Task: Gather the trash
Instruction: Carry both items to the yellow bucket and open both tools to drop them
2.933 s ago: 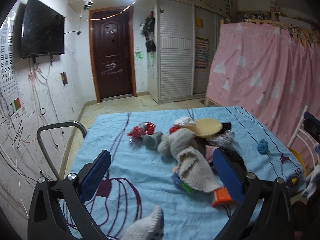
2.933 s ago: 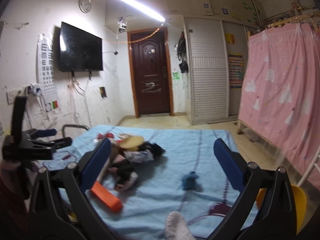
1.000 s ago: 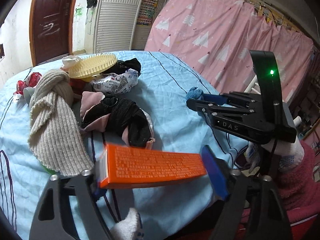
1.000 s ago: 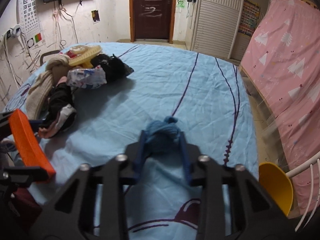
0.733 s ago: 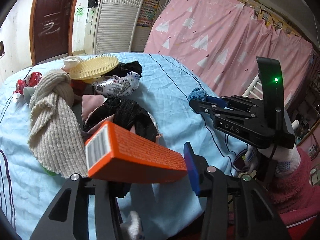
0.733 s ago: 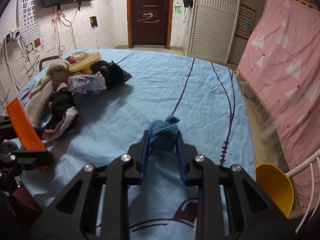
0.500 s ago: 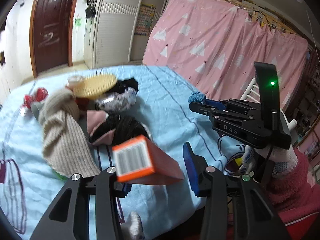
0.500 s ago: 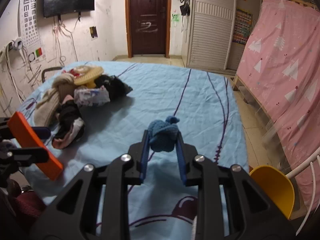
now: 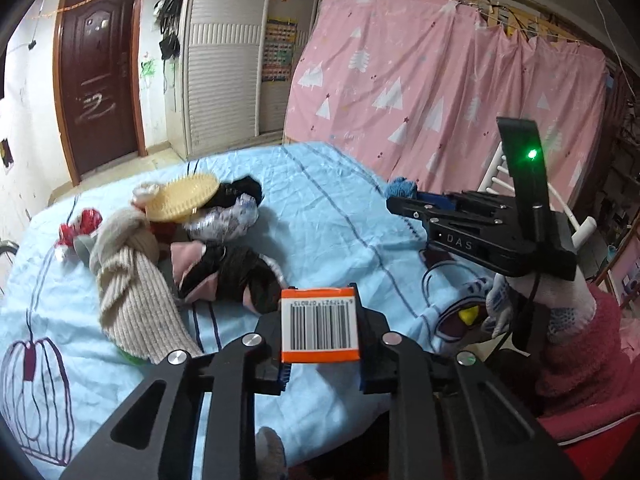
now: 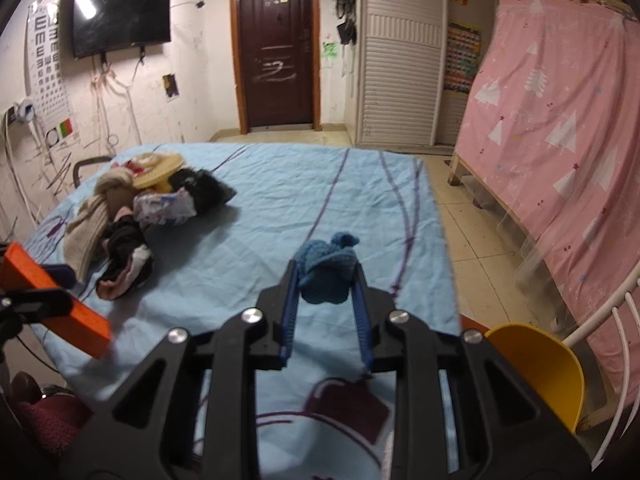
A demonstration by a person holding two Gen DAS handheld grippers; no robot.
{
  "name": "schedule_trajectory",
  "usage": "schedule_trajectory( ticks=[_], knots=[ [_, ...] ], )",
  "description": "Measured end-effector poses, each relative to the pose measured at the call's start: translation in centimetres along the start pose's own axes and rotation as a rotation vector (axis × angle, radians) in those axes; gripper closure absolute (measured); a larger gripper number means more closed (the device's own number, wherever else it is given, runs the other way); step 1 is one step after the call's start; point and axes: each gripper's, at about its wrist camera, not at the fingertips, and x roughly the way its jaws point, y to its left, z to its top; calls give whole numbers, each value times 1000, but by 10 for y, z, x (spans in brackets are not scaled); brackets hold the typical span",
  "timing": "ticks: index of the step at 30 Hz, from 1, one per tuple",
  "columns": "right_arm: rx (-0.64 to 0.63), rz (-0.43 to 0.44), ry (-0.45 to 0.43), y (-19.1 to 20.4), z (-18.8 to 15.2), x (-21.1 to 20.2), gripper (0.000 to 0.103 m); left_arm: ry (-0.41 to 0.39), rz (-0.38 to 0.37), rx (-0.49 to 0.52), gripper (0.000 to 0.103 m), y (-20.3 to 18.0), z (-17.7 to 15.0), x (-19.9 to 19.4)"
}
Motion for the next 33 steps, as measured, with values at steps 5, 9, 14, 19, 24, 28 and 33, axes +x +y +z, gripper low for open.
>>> schedule_trajectory(
  ticks=[5,9,14,19,24,28,33],
  knots=[
    [45,-33,-27,-20,-3,-12,79,-28,-25,30,89,-13,17,-4],
    [88,-84,-44,-47,-8,-25,79,-46,-62,66,89,-29,37,4],
    [168,-171,-46,-94,-22,-42,79,-70,-157,105,89,-60,71,23],
    [247,-246,-27,-140,-41,-53,79,-68,-261,155,89,-106,97,49],
    [349,-254,23,-179,-64,-46,71,-26,-352,202,89,-160,108,81],
    [410,-282,33,-199,-76,-44,58,26,-402,207,89,-193,110,111],
    [487,-351,-6,-226,-84,-61,47,85,-423,209,88,-225,112,150]
  ],
)
